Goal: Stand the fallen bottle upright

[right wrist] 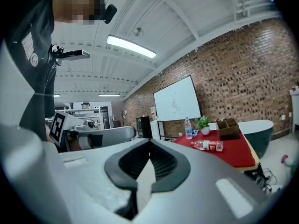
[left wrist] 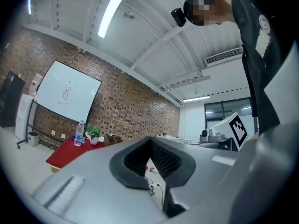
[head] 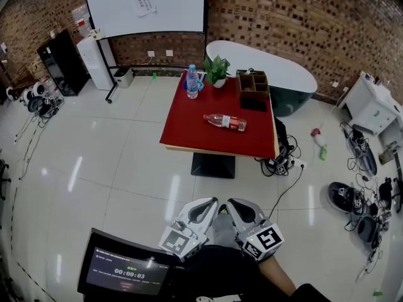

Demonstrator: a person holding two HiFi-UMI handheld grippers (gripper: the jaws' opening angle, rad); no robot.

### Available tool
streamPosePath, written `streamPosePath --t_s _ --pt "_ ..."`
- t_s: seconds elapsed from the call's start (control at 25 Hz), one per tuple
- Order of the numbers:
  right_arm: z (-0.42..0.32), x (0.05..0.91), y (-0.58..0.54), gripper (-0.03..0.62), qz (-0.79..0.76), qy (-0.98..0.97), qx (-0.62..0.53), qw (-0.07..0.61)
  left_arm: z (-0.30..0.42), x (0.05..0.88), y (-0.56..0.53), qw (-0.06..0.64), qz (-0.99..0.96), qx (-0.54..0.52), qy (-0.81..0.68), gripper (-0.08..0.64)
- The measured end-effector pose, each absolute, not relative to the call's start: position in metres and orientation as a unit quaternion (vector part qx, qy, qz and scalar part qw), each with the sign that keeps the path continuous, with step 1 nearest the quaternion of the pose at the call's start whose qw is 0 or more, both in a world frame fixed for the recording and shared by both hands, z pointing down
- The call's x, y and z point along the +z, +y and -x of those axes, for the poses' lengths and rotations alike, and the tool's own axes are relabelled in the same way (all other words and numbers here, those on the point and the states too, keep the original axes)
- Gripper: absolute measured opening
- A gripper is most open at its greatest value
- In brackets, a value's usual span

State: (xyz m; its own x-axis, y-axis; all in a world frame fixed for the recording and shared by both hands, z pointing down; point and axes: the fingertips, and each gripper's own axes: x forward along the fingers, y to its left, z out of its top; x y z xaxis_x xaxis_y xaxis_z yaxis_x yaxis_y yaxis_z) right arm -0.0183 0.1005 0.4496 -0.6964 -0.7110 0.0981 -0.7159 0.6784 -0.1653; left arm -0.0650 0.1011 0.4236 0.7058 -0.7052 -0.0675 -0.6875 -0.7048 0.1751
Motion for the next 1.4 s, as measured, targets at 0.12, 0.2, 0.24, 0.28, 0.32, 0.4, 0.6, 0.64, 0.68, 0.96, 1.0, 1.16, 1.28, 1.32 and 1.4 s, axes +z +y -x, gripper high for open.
streamPosePath --t_s 0.12,0.2,0.24,0.28,0.32,0.4,0.6,0.64,0.68,0.96,1.0,1.16,1.28,1.32,1.4 --pt "0.016 0.452 0.065 0.005 -0.383 -0.918 0.098 0.013 0.058 0.429 0.069 0.078 -0.921 -0.058 -0.378 0.005" --pt "0.009 0.456 0.041 0.005 -0.380 -0.919 0.100 0.013 0.050 0.431 0.044 0.083 -0.921 -0.062 -0.376 0.005" --pt "0.004 0.457 0.028 0.005 -0.381 -0.919 0.102 0.013 0.045 0.430 0.031 0.085 -0.921 -0.066 -0.374 0.005" --pt "-0.001 0.458 0.014 0.005 -0.381 -0.919 0.103 0.014 0.040 0.430 0.017 0.086 -0.921 -0.069 -0.373 0.005" --pt "-0.005 0.458 0.001 0.005 -0.380 -0.919 0.102 0.016 0.035 0.431 0.005 0.088 -0.922 -0.064 -0.372 0.005" --pt "-0.012 0.457 -0.024 0.005 -0.374 -0.923 0.091 0.028 0.026 0.435 -0.019 0.089 -0.923 -0.045 -0.373 0.005" --pt "-0.036 0.456 -0.087 0.005 -0.340 -0.936 0.077 0.049 -0.002 0.437 -0.085 0.088 -0.918 -0.032 -0.386 0.005" --pt "-0.042 0.456 -0.099 0.005 -0.332 -0.939 0.082 0.046 -0.007 0.437 -0.096 0.089 -0.916 -0.028 -0.391 0.005" --pt "-0.047 0.456 -0.110 0.005 -0.324 -0.941 0.087 0.043 -0.011 0.438 -0.107 0.091 -0.913 -0.024 -0.397 0.005" --pt "-0.071 0.460 -0.178 0.008 -0.268 -0.956 0.113 0.034 -0.033 0.445 -0.161 0.080 -0.901 0.009 -0.426 0.005" --pt "-0.072 0.461 -0.186 0.008 -0.264 -0.957 0.116 0.033 -0.033 0.446 -0.168 0.082 -0.898 0.011 -0.432 0.005" --pt "-0.071 0.469 -0.206 0.009 -0.264 -0.955 0.129 0.036 -0.029 0.454 -0.185 0.097 -0.894 0.017 -0.436 0.005" --pt "-0.064 0.474 -0.217 0.009 -0.260 -0.956 0.124 0.052 -0.021 0.456 -0.198 0.102 -0.893 0.015 -0.439 0.005" --pt "-0.063 0.475 -0.219 0.009 -0.263 -0.956 0.120 0.057 -0.018 0.456 -0.203 0.101 -0.892 0.014 -0.441 0.005" --pt "-0.061 0.475 -0.221 0.009 -0.274 -0.953 0.115 0.067 -0.013 0.456 -0.211 0.093 -0.891 0.015 -0.445 0.005"
